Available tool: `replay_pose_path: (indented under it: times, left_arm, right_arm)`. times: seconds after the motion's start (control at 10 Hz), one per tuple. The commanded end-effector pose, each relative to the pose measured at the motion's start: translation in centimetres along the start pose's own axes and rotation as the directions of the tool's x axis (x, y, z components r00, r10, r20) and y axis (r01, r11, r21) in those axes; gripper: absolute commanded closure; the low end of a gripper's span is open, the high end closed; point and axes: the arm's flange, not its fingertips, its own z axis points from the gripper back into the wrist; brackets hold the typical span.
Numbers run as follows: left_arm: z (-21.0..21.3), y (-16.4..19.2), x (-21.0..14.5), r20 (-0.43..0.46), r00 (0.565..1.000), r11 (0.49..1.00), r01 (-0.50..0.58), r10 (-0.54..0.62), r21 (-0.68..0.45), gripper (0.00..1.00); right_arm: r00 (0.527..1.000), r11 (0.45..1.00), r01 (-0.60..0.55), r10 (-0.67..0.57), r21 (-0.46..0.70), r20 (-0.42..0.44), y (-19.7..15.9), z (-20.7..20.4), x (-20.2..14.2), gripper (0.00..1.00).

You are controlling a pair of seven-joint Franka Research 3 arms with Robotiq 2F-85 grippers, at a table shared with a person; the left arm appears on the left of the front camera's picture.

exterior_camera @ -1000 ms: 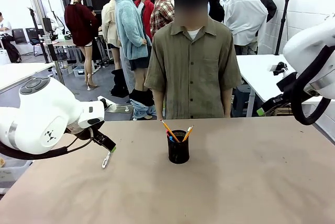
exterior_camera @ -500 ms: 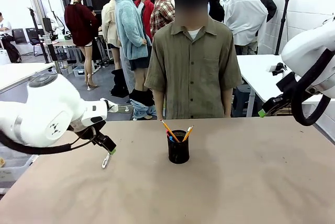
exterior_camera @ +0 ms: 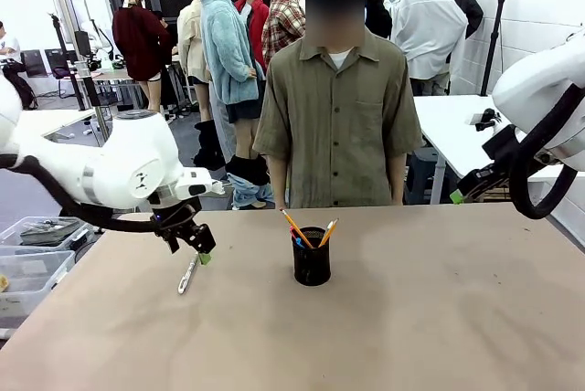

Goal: Place the pens into the pen holder.
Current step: Pick up a writing instrument from the table and place it into the Pen holder.

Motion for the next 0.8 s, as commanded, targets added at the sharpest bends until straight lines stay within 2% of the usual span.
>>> replay_pose_path:
  times: [0.0,0.7]
  left_arm:
    - [-1.4,0.0,1.5,-0.058,0.998,0.999,-0.033,0.033,-0.003,0.00]
    - [-5.0,2.2,0.9,-0.113,0.990,0.995,-0.093,0.089,-0.029,0.00]
  right_arm:
    - [1.000,1.000,-0.018,0.018,-0.011,0.014,-0.1,-0.2,-0.3,0.40]
    - [1.000,1.000,-0.018,0.018,-0.011,0.014,-0.1,-0.2,-0.3,0.40]
